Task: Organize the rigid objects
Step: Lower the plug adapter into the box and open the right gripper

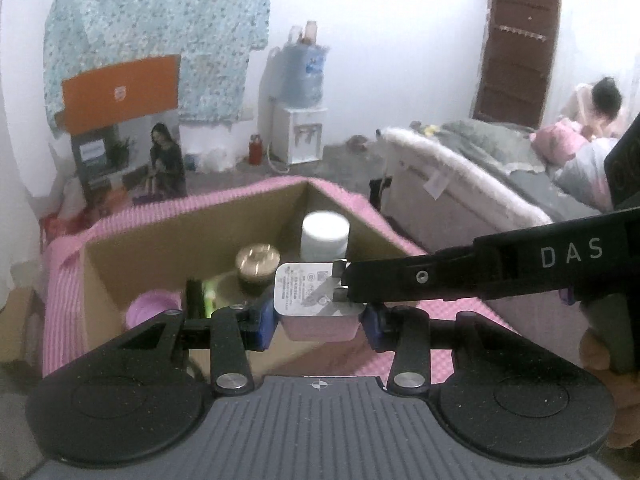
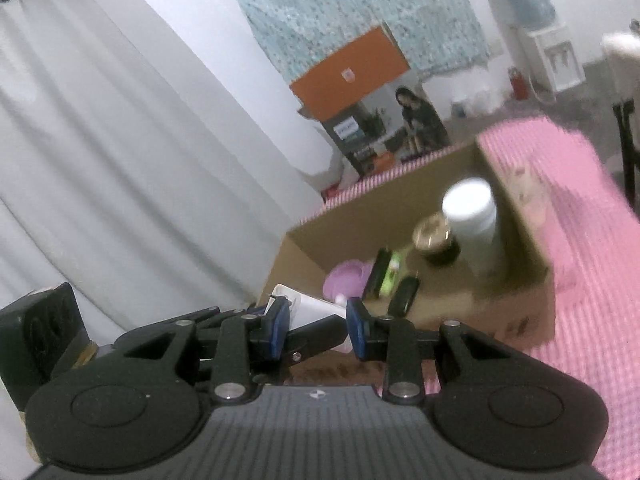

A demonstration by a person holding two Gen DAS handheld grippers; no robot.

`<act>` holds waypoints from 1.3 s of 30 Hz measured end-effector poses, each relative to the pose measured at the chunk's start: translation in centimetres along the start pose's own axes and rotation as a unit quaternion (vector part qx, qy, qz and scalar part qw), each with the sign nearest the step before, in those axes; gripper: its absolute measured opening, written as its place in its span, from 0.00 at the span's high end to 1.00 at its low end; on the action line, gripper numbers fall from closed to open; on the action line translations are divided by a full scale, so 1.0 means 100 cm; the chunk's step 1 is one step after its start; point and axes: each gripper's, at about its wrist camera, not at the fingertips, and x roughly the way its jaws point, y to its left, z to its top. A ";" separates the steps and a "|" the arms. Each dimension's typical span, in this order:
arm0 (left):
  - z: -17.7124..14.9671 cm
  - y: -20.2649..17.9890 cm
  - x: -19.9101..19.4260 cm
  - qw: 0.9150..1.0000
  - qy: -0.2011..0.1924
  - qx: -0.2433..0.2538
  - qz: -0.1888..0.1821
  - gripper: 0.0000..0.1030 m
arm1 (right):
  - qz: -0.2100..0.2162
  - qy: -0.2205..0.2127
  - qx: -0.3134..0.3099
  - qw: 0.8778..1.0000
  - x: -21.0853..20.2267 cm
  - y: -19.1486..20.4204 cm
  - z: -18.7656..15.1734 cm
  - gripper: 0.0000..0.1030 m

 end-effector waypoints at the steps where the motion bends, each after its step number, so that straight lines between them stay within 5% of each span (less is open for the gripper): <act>1: 0.005 0.001 0.005 1.000 0.001 -0.001 -0.002 0.59 | -0.001 -0.003 -0.002 1.000 -0.001 -0.003 0.006 0.67; 7: 0.023 0.009 0.051 0.999 0.034 -0.009 -0.008 0.59 | -0.018 0.003 -0.002 1.000 0.020 -0.029 0.033 0.67; 16: 0.007 0.026 0.108 0.992 0.111 -0.050 -0.016 0.59 | -0.056 0.058 -0.001 0.997 0.070 -0.071 0.035 0.67; 28: 0.000 0.038 0.135 0.984 0.161 -0.075 -0.019 0.59 | -0.086 0.099 -0.049 0.990 0.091 -0.071 0.034 0.68; 39: 0.002 0.032 0.141 0.984 0.163 -0.071 -0.030 0.58 | -0.090 0.097 -0.052 0.990 0.095 -0.070 0.035 0.65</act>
